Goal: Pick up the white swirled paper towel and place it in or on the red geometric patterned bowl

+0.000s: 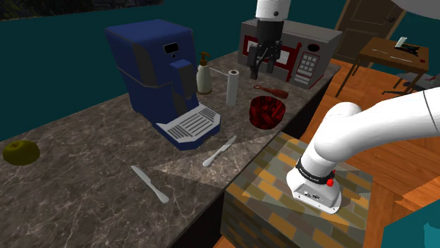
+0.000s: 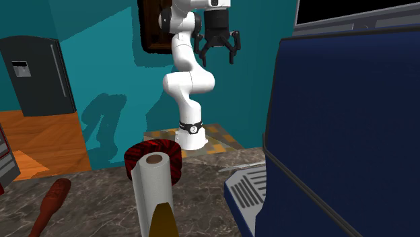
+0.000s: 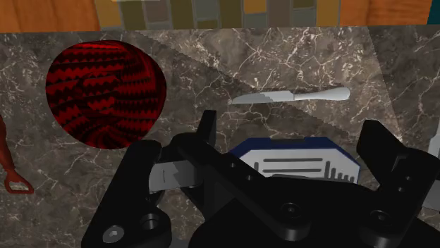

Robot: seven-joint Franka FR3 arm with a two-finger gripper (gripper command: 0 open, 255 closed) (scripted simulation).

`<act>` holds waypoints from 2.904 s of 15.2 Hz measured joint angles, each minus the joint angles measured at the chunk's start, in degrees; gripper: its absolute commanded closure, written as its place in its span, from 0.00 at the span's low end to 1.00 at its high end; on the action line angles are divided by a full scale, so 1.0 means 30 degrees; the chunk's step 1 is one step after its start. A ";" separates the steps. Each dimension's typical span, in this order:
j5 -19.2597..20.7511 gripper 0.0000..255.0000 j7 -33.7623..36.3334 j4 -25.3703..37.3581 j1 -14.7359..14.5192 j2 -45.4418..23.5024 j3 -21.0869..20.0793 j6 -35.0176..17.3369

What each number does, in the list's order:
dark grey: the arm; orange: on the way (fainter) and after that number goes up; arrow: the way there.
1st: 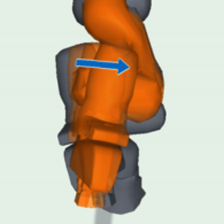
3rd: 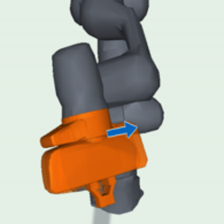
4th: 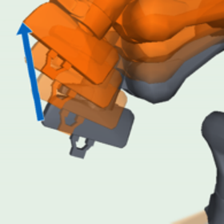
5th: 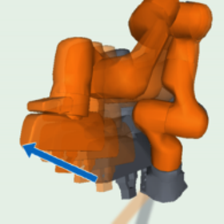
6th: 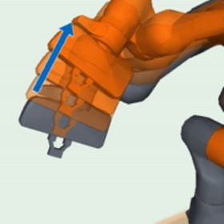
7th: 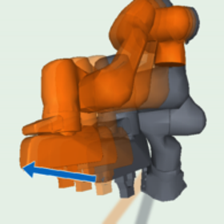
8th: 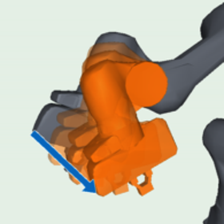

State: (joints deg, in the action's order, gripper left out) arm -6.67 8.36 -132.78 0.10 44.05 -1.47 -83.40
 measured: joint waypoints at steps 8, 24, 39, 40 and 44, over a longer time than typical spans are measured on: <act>0.0838 0.00 -0.0845 0.0324 0.0745 -0.2868 0.0982 -0.2671; 0.1324 0.00 -0.2936 0.5506 0.2324 -1.2685 0.3551 -0.7815; 0.0153 0.00 -0.4192 0.9940 0.3456 -1.9077 0.4491 -0.9982; 0.0145 0.00 -0.4208 0.9499 0.3435 -1.9032 0.4480 -1.0371; 0.0095 0.00 -0.4242 0.9401 0.3443 -1.9210 0.4467 -1.0650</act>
State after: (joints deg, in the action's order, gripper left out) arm -6.38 -4.36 -104.58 10.43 -13.58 11.93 -115.35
